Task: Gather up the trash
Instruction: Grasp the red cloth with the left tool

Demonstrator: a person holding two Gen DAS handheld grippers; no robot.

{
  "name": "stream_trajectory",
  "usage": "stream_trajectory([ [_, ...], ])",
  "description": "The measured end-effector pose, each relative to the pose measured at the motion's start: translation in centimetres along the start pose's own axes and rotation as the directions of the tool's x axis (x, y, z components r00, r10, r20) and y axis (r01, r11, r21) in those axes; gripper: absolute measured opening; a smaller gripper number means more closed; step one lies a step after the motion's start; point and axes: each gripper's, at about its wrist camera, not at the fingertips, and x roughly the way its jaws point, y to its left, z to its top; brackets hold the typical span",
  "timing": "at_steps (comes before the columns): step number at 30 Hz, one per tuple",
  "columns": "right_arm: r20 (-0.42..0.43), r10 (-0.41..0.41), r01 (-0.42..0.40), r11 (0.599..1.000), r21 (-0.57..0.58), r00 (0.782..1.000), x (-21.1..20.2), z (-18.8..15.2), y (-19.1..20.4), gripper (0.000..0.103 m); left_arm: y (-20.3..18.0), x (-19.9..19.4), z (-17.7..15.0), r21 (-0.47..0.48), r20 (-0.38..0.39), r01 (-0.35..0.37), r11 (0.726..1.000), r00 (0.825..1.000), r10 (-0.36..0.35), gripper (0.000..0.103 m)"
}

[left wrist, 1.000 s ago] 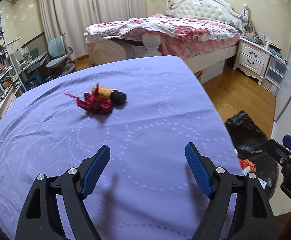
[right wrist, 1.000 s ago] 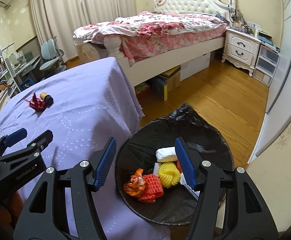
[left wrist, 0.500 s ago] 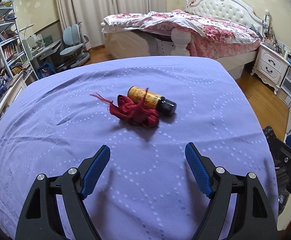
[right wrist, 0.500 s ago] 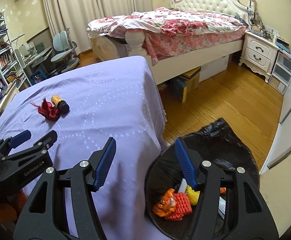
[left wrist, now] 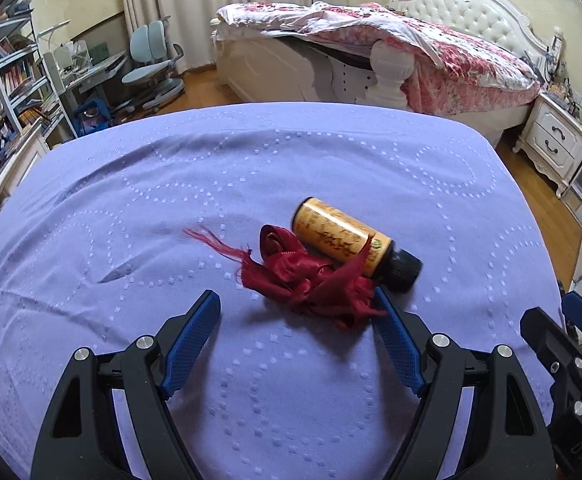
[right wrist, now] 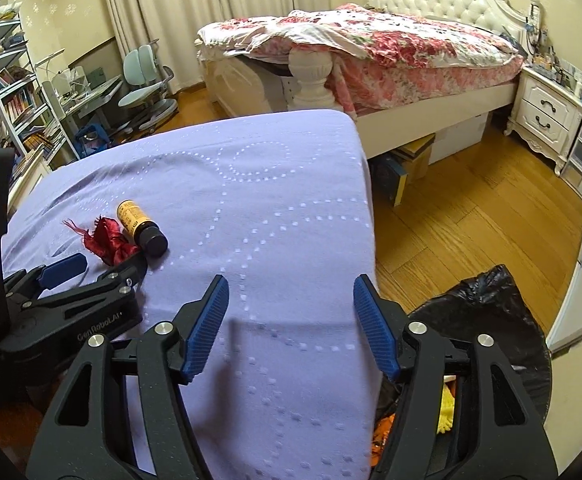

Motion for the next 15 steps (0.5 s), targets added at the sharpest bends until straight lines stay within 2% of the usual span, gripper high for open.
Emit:
stream_trajectory([
  [5,-0.007,0.001,-0.001,1.0,-0.015,1.0,0.4,0.0,0.8,0.066,2.0,-0.2,-0.3,-0.033,-0.001,0.02,0.999,1.0,-0.02,0.077],
  [13,-0.015,0.011,-0.012,0.999,-0.043,1.0,0.8,0.3,2.2,0.066,4.6,-0.5,-0.5,-0.065,0.008,0.012,0.998,1.0,-0.012,0.077],
  [15,-0.018,0.016,-0.017,0.999,-0.05,1.0,1.0,0.3,2.6,0.066,4.9,-0.6,-0.5,-0.071,0.012,0.034,0.997,0.999,-0.034,0.077],
])
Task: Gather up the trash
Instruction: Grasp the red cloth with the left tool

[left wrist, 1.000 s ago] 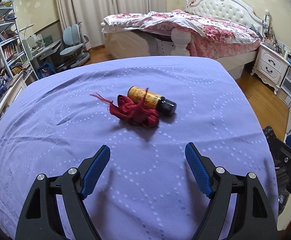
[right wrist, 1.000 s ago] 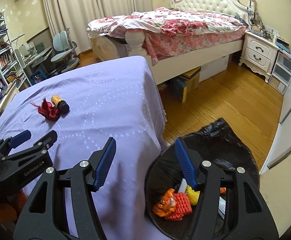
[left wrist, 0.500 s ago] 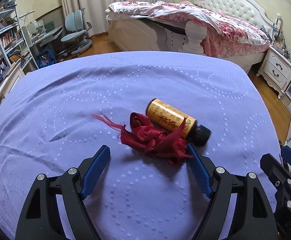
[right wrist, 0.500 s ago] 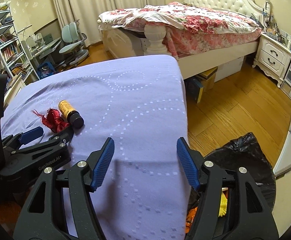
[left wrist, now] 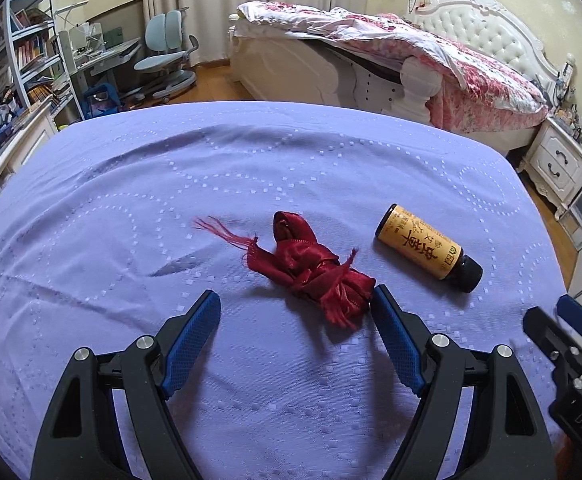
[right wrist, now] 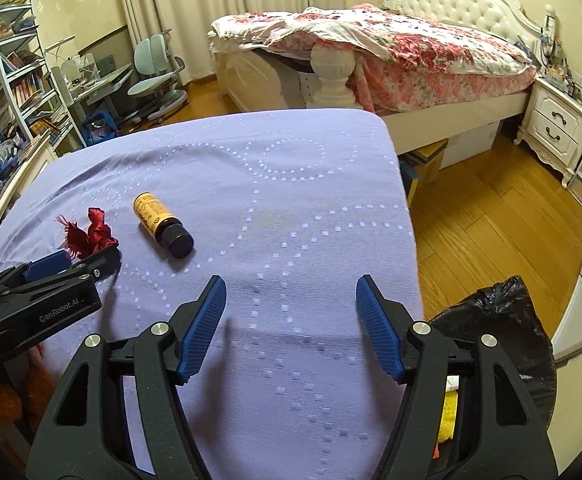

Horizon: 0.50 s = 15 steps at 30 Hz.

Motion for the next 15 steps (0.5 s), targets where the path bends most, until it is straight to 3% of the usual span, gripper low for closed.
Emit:
stream_trajectory([
  [3,-0.006,0.006,-0.007,1.0,-0.014,1.0,0.3,0.1,0.8,0.066,-0.5,0.5,0.4,0.034,-0.017,0.034,0.999,0.999,-0.033,0.077],
  [8,-0.013,0.007,-0.007,1.0,-0.027,1.0,0.6,0.2,1.5,0.066,-0.4,0.8,0.9,0.046,0.0,0.015,0.999,1.0,-0.015,0.077],
  [11,-0.015,0.007,-0.008,0.999,-0.037,1.0,0.7,0.3,2.1,0.066,0.2,0.9,1.0,0.037,0.002,0.021,0.999,1.0,-0.021,0.057],
  [15,-0.021,0.011,-0.012,0.999,-0.053,1.0,1.1,0.4,2.9,0.066,0.7,0.8,0.9,0.061,0.016,0.03,0.998,0.999,-0.031,0.047],
])
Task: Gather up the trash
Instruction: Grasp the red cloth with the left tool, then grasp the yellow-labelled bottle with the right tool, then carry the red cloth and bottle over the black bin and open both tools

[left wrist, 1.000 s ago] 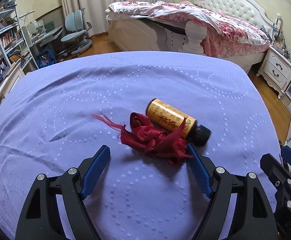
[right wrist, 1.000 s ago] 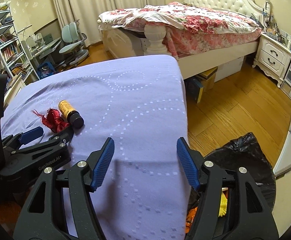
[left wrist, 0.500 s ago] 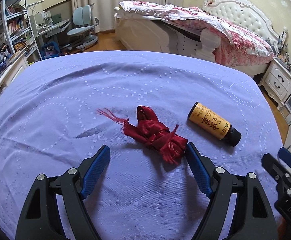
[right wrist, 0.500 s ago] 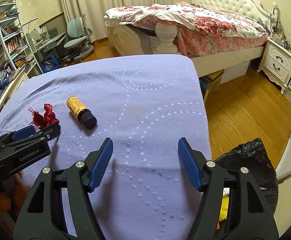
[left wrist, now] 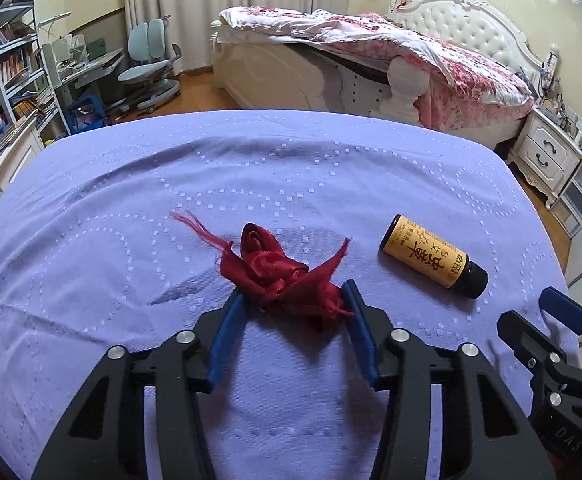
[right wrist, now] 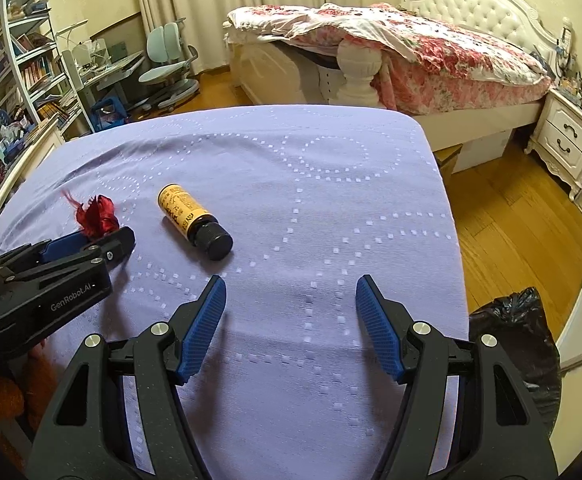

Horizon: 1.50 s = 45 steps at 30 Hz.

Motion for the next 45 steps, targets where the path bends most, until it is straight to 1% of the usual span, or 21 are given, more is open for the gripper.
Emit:
stream_trajectory([
  [2,-0.001,0.004,-0.004,1.0,-0.006,1.0,0.2,0.2,0.3,0.066,0.4,-0.2,-0.1,-0.001,0.003,0.014,1.0,1.0,-0.014,0.042],
  [4,-0.002,0.013,-0.013,1.0,-0.02,1.0,0.5,0.5,1.0,0.066,0.8,-0.4,-0.4,0.0,0.005,0.021,1.0,1.0,-0.021,0.041],
  [11,-0.01,0.038,-0.038,0.998,-0.058,0.999,1.6,1.4,3.2,0.066,2.4,-1.0,-1.0,-0.01,0.007,0.019,1.0,1.0,-0.019,0.041],
  [19,-0.03,0.026,-0.029,0.994,-0.104,0.999,3.4,2.8,5.6,0.065,3.5,-1.5,-1.6,-0.024,0.008,0.019,1.0,1.0,-0.018,0.041],
  [20,-0.028,0.023,-0.026,0.994,-0.107,0.999,3.5,2.9,5.7,0.064,3.5,-1.5,-1.7,-0.026,0.008,0.019,0.999,1.0,-0.019,0.041],
  [22,-0.026,0.012,-0.015,0.993,-0.118,1.0,3.5,2.8,6.0,0.049,3.7,-1.6,-1.8,-0.029,0.008,0.02,0.999,1.0,-0.02,0.041],
  [23,-0.024,0.01,-0.013,0.993,-0.121,1.0,3.5,2.8,6.1,0.046,3.8,-1.6,-1.8,-0.031,0.007,0.02,0.999,1.0,-0.02,0.041],
  [25,-0.024,0.014,-0.017,0.992,-0.124,1.0,3.3,2.7,6.0,0.033,3.9,-1.8,-1.9,-0.035,0.008,0.021,0.999,1.0,-0.021,0.041],
  [28,-0.03,0.037,-0.039,0.994,-0.102,0.999,2.6,2.1,5.5,0.024,3.9,-2.0,-2.3,-0.038,0.008,0.024,0.999,1.0,-0.024,0.041],
  [33,-0.034,0.053,-0.055,0.995,-0.078,0.998,1.4,1.0,5.1,0.023,3.6,-2.8,-3.1,-0.038,0.007,0.036,0.999,0.999,-0.036,0.041],
  [45,-0.021,0.075,-0.075,0.997,-0.029,0.997,-3.4,-4.0,3.5,0.023,1.7,-5.3,-6.2,-0.022,0.013,0.069,0.997,0.998,-0.069,0.041],
])
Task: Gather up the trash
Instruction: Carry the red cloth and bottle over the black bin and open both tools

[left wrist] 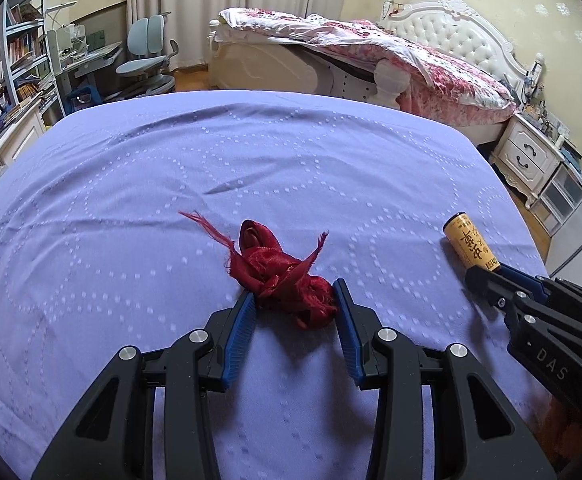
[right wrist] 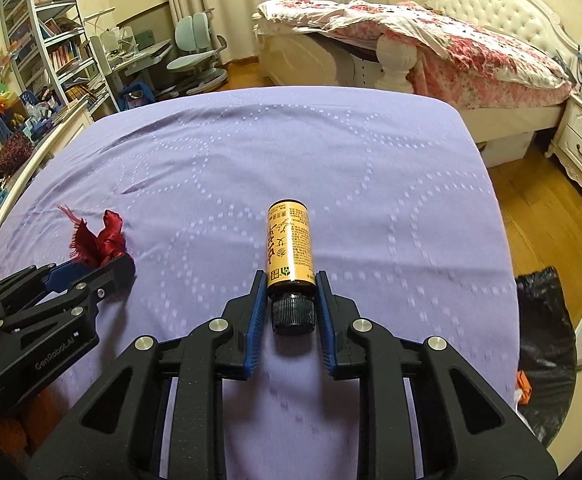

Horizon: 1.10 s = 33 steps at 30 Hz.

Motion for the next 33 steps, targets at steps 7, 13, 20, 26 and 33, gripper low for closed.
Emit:
stream_trajectory([
  [7,-0.002,-0.005,0.005,1.0,0.011,1.0,-1.7,-2.5,-0.3,0.023,-0.7,-1.4,-1.7,0.009,0.006,0.004,1.0,1.0,-0.004,0.041],
  [13,-0.003,0.002,-0.002,1.0,0.02,1.0,-1.6,-2.3,-0.6,0.03,-0.9,-1.8,-2.5,0.015,0.009,-0.01,1.0,1.0,0.01,0.041],
  [20,0.004,-0.016,0.016,1.0,0.014,1.0,-1.2,-2.2,-0.6,0.038,-1.1,-1.6,-2.5,0.017,0.015,-0.028,0.999,1.0,0.027,0.041],
  [26,0.008,-0.012,0.012,1.0,0.006,1.0,-1.6,-2.6,-0.9,0.023,-1.2,-1.9,-2.7,0.012,0.021,-0.023,1.0,1.0,0.023,0.041],
  [33,0.044,-0.015,0.013,0.999,0.038,0.999,-3.8,-3.6,-2.1,0.023,-2.7,-2.6,-3.2,0.021,0.029,-0.001,1.0,1.0,0.0,0.041],
])
